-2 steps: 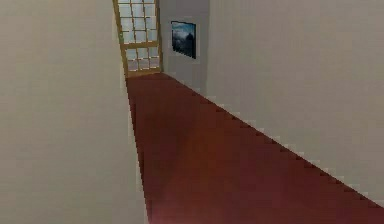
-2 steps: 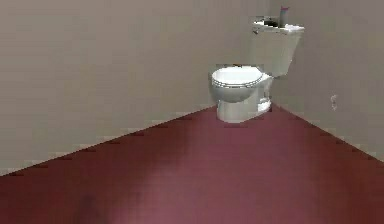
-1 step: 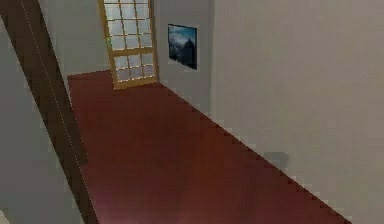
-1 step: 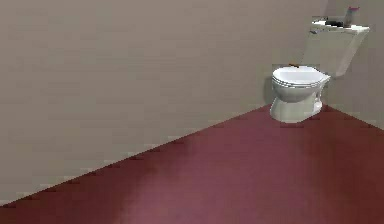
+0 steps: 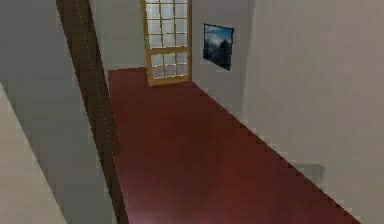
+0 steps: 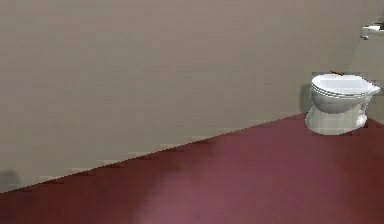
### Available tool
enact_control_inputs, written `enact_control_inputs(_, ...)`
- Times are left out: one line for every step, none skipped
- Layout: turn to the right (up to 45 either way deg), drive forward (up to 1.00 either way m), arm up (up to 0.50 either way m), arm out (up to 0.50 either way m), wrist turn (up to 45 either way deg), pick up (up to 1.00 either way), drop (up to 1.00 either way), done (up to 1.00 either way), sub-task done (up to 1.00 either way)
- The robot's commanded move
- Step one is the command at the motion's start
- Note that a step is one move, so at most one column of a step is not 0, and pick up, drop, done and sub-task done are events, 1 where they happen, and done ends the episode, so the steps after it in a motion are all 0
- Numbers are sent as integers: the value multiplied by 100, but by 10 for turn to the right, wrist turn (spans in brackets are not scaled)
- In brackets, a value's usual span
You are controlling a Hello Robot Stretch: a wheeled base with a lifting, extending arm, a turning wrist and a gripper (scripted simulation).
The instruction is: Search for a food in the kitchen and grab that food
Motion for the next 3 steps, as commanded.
enact_control_inputs(0,85,0,0,0,0,0,0,0)
enact_control_inputs(-180,0,0,0,0,0,0,0,0)
enact_control_inputs(0,100,0,0,0,0,0,0,0)
